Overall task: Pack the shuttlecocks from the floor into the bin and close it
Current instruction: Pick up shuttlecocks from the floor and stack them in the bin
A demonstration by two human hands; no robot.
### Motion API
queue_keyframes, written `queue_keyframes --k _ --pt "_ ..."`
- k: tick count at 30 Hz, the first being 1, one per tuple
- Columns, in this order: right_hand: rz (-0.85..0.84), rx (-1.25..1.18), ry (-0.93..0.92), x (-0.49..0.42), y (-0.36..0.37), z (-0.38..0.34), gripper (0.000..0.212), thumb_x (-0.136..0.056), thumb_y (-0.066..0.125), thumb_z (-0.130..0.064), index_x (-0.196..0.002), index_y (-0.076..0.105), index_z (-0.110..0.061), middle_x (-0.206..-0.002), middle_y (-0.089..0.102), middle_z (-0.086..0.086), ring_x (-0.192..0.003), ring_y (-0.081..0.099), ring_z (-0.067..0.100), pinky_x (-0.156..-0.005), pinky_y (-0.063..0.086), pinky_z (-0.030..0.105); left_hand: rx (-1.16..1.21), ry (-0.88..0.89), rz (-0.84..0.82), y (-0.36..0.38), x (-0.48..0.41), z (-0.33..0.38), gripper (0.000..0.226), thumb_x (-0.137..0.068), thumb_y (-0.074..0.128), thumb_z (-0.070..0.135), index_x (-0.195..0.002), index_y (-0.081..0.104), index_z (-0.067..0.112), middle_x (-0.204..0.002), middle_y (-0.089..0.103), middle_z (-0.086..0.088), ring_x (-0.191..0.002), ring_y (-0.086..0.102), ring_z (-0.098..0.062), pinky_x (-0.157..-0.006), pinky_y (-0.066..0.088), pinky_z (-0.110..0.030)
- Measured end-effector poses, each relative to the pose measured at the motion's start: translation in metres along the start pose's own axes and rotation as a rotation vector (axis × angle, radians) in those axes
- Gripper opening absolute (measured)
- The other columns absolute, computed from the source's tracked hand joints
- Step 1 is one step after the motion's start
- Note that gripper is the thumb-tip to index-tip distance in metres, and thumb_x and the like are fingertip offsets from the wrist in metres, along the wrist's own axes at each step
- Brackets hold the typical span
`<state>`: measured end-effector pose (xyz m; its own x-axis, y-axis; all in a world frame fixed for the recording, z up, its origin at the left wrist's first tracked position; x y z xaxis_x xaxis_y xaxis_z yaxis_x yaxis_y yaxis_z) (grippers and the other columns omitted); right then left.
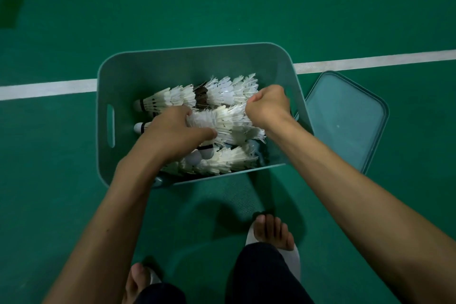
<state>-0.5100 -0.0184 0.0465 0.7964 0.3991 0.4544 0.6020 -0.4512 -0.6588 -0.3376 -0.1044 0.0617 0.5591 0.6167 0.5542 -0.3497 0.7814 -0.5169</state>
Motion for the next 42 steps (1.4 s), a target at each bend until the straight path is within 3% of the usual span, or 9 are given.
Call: queue_keyframes --k 4,12,18,22,25,28,31,39,42 --pt "0.019 0.125 -0.08 -0.007 0.0 -0.005 0.016 -0.092 0.06 -0.002 -0.077 0.065 -0.006 -0.074 0.064 0.006 -0.063 0.058 0.013 -0.059 0.049 0.023 -0.019 0.007 0.049 0.001 0.001 0.003 0.06 -0.09 0.076 0.036 -0.139 0.052 0.013 -0.04 0.056 0.02 -0.044 0.049 0.025 -0.055 0.035 -0.02" --pt "0.062 0.33 -0.311 0.015 -0.031 -0.011 0.021 -0.077 0.065 0.002 -0.084 0.079 -0.012 -0.087 0.075 0.007 -0.085 0.071 0.025 -0.083 0.06 0.035 -0.048 0.142 -0.03 -0.006 0.009 0.012 0.026 -0.089 0.075 0.039 -0.085 0.054 0.024 -0.047 0.06 0.021 -0.041 0.057 0.005 -0.05 0.036 -0.024" --pt "-0.577 0.046 -0.569 0.041 -0.034 -0.033 0.029 -0.083 0.072 0.006 -0.109 0.073 -0.01 -0.101 0.074 0.008 -0.088 0.067 0.012 -0.085 0.058 0.031 0.071 0.199 -0.174 -0.009 0.005 0.016 0.034 -0.08 0.081 0.049 -0.097 0.072 0.021 -0.079 0.073 0.01 -0.073 0.068 -0.011 -0.075 0.053 -0.038" --pt "-0.523 0.157 -0.625 0.035 -0.03 -0.03 0.01 -0.077 0.089 -0.014 -0.081 0.08 -0.014 -0.084 0.076 0.017 -0.076 0.068 0.024 -0.078 0.056 0.048 0.051 0.193 -0.172 -0.008 0.004 0.008 0.037 -0.079 0.085 0.041 -0.109 0.068 0.025 -0.09 0.076 0.005 -0.081 0.07 -0.012 -0.08 0.055 -0.045" --pt "-0.404 0.145 -0.558 0.028 -0.026 -0.023 0.013 -0.074 0.09 -0.019 -0.069 0.08 -0.024 -0.071 0.077 -0.008 -0.07 0.071 0.006 -0.071 0.056 0.036 0.052 0.125 -0.06 -0.012 0.005 -0.003 0.071 -0.074 0.09 0.019 -0.131 0.048 0.024 -0.109 0.067 -0.004 -0.086 0.068 -0.021 -0.081 0.059 -0.043" --pt "-0.37 0.085 -0.409 0.03 -0.013 -0.017 0.018 -0.073 0.091 -0.019 -0.062 0.078 -0.025 -0.054 0.067 -0.022 -0.053 0.058 -0.008 -0.063 0.045 0.022 0.041 0.159 0.16 -0.028 0.006 -0.009 0.082 -0.078 0.08 0.001 -0.143 0.037 0.023 -0.125 0.056 -0.004 -0.093 0.061 -0.014 -0.068 0.049 -0.016" --pt "-0.477 -0.003 -0.256 0.044 0.015 -0.014 0.018 -0.075 0.09 -0.011 -0.064 0.077 -0.017 -0.055 0.069 -0.01 -0.054 0.063 0.007 -0.055 0.054 0.025 0.044 0.199 0.318 -0.043 0.009 -0.015 0.077 -0.077 0.076 0.001 -0.142 0.041 0.022 -0.141 0.045 -0.002 -0.116 0.047 -0.011 -0.074 0.036 -0.007" --pt "-0.584 -0.051 -0.016 0.067 0.112 -0.029 0.03 -0.078 0.077 0.003 -0.104 0.063 0.006 -0.086 0.071 0.026 -0.067 0.071 0.037 -0.067 0.063 0.06 0.222 0.237 0.567 -0.064 0.02 -0.022 0.066 -0.061 0.072 0.016 -0.124 0.054 0.012 -0.116 0.059 0.004 -0.108 0.057 -0.006 -0.082 0.046 -0.01" --pt "-0.578 -0.046 0.055 0.055 0.126 -0.029 0.029 -0.083 0.073 -0.001 -0.109 0.061 0.0 -0.09 0.07 0.022 -0.07 0.066 0.028 -0.054 0.057 0.03 0.219 0.232 0.568 -0.07 0.021 -0.026 0.057 -0.067 0.074 0.008 -0.12 0.055 0.016 -0.113 0.06 0.006 -0.108 0.058 -0.004 -0.081 0.049 -0.021"
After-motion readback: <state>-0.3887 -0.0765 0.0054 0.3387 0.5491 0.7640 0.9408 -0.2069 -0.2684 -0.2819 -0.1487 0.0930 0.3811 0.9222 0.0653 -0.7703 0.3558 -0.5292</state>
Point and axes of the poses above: each hand's wrist, its own x-axis away from the middle knuckle, its own y-axis out of the palm, z = x × y, the point moved 3 cm from there along -x, towards the middle knuckle
